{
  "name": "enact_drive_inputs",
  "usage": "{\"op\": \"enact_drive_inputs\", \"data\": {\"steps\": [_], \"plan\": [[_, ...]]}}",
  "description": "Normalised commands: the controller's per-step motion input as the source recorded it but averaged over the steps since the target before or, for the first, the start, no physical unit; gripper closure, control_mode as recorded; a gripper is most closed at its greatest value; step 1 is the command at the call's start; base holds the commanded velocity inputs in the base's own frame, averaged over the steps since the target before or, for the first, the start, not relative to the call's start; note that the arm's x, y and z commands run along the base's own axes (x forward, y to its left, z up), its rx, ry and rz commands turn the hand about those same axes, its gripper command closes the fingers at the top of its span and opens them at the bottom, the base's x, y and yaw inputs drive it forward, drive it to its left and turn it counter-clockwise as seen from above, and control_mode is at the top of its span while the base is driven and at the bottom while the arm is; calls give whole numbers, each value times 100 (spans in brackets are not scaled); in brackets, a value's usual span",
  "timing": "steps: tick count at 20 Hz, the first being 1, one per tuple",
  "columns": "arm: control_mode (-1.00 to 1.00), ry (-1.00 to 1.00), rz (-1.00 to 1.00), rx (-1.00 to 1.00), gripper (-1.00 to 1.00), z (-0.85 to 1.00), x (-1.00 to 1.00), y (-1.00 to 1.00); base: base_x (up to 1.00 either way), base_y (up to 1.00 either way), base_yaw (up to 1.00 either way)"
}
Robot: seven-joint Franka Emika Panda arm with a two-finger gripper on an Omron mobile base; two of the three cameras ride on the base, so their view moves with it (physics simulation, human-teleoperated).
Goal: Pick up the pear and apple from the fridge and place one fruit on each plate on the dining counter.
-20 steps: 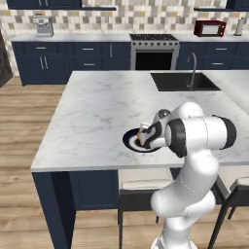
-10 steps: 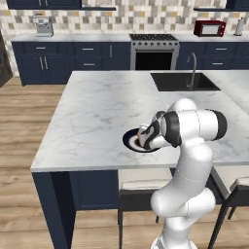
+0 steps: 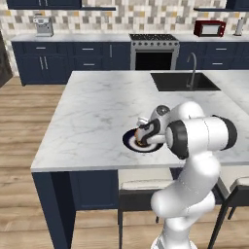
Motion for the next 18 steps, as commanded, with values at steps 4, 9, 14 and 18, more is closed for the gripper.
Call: {"op": "enact_drive_inputs", "data": {"steps": [4, 9, 14, 18], "plan": [[-100, 0, 3, 7, -100, 100, -95, -20, 0, 0, 0], [-100, 0, 2, 1, -100, 100, -100, -6, 0, 0, 0], [-100, 18, 0, -4, -100, 100, -100, 6, 0, 0, 0], [-100, 6, 1, -1, -100, 48, -100, 10, 0, 0, 0]]}}
